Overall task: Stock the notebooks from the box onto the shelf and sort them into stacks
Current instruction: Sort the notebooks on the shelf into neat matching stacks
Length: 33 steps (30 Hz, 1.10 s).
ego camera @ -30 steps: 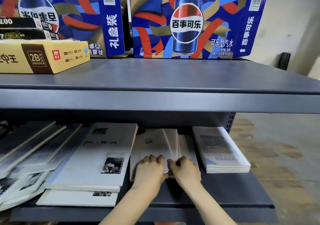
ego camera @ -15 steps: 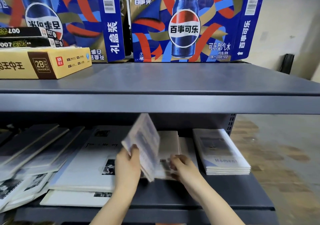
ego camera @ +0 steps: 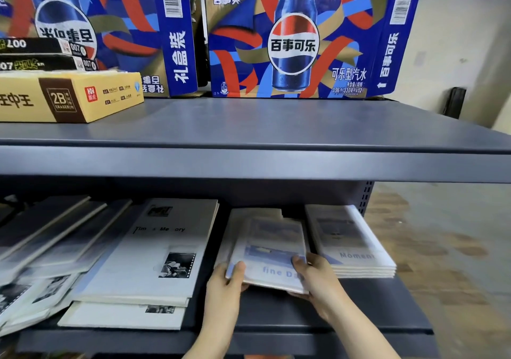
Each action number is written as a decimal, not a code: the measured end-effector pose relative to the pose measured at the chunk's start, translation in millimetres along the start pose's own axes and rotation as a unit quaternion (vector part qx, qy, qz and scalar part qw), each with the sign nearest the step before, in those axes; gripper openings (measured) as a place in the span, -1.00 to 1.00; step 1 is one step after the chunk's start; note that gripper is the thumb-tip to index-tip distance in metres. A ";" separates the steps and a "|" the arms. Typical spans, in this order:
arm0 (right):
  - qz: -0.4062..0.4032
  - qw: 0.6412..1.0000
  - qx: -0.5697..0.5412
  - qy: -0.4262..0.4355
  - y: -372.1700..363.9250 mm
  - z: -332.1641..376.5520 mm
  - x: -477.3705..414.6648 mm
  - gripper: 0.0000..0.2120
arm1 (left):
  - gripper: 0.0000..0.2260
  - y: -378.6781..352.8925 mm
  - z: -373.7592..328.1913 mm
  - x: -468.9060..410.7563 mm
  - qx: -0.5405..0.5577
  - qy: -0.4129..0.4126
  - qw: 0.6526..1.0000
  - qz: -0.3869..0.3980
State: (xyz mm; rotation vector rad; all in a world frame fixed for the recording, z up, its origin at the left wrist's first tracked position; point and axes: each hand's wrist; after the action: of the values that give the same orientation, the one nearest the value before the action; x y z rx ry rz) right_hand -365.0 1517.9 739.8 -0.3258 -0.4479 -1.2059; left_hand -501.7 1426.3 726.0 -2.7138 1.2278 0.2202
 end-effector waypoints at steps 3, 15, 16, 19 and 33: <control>-0.048 0.991 0.122 0.025 7.2 -6.9 -8.8 -0.85 | -0.81 7.5 5.5 -11.9 -0.175 -0.066 0.982 -0.035; -0.079 0.980 0.170 0.058 10.3 -14.1 -14.6 -0.85 | -0.64 0.2 12.0 -40.4 -0.355 -0.010 0.934 0.052; -0.079 0.980 0.173 0.058 10.3 -14.3 -14.7 -0.85 | -0.65 1.0 11.6 -39.2 -0.340 -0.021 0.940 0.037; -0.076 0.982 0.162 0.055 10.3 -15.0 -14.2 -0.86 | -0.71 1.8 6.0 -37.2 -0.290 -0.028 0.956 -0.017; 0.004 0.994 -0.088 -0.065 22.2 -9.6 1.8 -0.85 | -0.65 -9.4 -0.3 -49.0 -0.157 0.018 0.986 -0.043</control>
State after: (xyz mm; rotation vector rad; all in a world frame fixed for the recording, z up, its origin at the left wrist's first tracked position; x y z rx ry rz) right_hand -341.9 1519.2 732.2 -0.5591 -0.4525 -1.2237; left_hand -526.6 1468.1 736.7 -3.0429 1.1690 0.3867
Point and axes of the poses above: each hand's wrist, its own x-axis away from the middle knuckle, its own y-axis out of the back of the hand, z = x × y, and after that the axes turned 14 degrees about -y, right-handed
